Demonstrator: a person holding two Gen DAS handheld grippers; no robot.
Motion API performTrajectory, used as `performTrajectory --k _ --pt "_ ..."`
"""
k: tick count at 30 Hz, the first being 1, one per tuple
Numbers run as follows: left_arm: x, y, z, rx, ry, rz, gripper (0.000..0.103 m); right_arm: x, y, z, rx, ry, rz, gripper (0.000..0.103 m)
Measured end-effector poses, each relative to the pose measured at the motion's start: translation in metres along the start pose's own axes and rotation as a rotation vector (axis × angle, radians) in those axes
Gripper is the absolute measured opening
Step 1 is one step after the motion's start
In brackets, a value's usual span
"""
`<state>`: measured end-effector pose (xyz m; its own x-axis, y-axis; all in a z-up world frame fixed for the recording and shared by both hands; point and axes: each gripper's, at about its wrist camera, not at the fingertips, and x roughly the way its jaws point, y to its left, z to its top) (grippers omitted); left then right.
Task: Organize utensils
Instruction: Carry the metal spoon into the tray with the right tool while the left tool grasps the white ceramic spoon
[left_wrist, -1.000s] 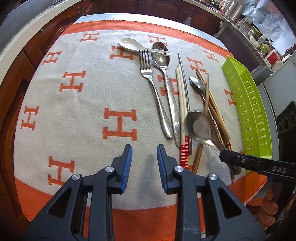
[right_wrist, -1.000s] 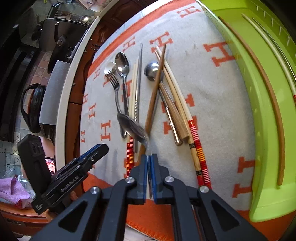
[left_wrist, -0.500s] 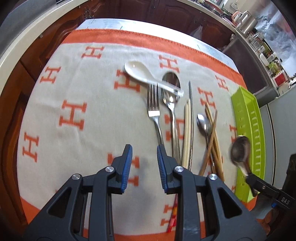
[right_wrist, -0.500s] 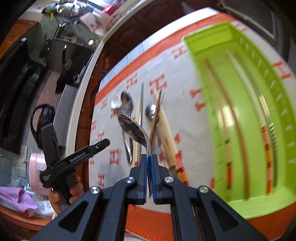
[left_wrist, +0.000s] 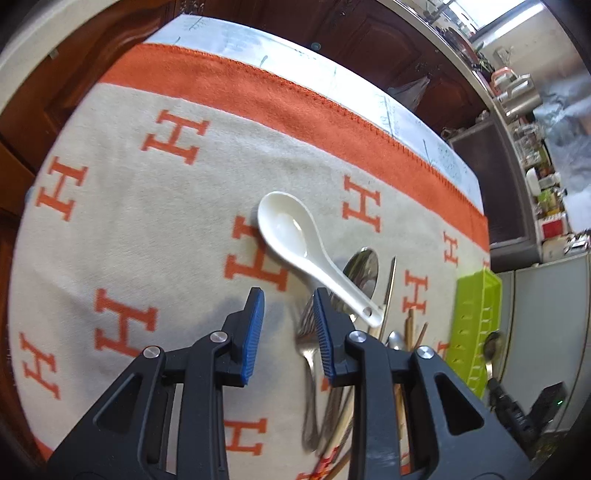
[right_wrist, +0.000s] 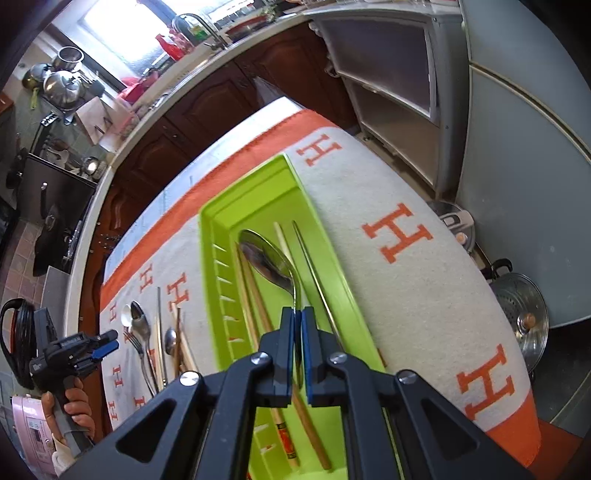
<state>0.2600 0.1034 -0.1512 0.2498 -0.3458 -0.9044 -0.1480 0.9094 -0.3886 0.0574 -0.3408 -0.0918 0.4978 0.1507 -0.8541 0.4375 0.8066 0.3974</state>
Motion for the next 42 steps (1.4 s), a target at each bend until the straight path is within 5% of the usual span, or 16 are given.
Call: performTrajectory --k 10,19,24,42 --pt "0.038 0.013 0.011 -0.157 0.042 -0.125 0.024 0.012 0.0 -0.008 -0.022 0.029 -0.019 0.01" --pt "0.05 0.023 0.01 -0.306 -0.002 -0.232 0.023 0.012 0.004 -0.008 -0.019 0.032 -0.015 0.01" --pt "0.057 0.026 0.006 -0.356 -0.009 -0.228 0.001 0.012 0.004 -0.009 -0.016 0.037 -0.018 0.01" --pt "-0.028 -0.015 -0.007 -0.126 -0.077 -0.188 0.0 0.001 0.013 -0.008 -0.041 0.026 -0.003 0.013"
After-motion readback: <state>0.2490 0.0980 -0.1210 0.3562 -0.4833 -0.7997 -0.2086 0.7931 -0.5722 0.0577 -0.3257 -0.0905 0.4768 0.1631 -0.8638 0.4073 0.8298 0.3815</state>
